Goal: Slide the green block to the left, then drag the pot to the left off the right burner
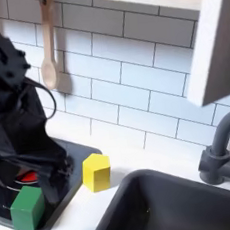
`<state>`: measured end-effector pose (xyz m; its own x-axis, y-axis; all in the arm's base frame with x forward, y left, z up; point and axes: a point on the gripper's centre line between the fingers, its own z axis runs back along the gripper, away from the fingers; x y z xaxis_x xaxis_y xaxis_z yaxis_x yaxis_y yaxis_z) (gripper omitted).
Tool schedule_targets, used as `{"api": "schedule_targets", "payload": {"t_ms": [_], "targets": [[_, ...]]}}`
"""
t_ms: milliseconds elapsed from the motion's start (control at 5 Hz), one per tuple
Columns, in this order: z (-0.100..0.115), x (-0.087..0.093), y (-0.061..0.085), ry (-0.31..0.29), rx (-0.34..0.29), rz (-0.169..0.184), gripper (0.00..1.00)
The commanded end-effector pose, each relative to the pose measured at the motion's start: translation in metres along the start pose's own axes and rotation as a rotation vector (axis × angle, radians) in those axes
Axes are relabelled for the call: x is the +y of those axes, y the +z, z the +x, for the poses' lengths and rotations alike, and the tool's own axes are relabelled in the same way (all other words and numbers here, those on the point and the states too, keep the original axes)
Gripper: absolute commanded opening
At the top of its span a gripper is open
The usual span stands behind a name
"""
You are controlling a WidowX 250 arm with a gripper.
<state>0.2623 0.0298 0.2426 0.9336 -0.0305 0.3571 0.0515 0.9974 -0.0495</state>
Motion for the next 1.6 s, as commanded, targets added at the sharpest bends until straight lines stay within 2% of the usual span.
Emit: {"api": "schedule_targets", "payload": {"t_ms": [0,400,600,800,1000,1200,1400], "targets": [[0.024,0.026,0.007,0.08,-0.092,0.046,1.0],[0.041,0.049,0.015,0.142,-0.158,0.088,1.0],[0.048,0.057,0.024,0.166,-0.196,0.116,0.6],[0.056,0.058,0.034,0.162,-0.245,0.127,0.0],[0.067,0.061,0.046,0.153,-0.307,0.143,0.0],[0.076,0.062,0.054,0.139,-0.393,0.116,0.0],[0.082,0.068,0.051,0.143,-0.466,0.082,0.0]]}}
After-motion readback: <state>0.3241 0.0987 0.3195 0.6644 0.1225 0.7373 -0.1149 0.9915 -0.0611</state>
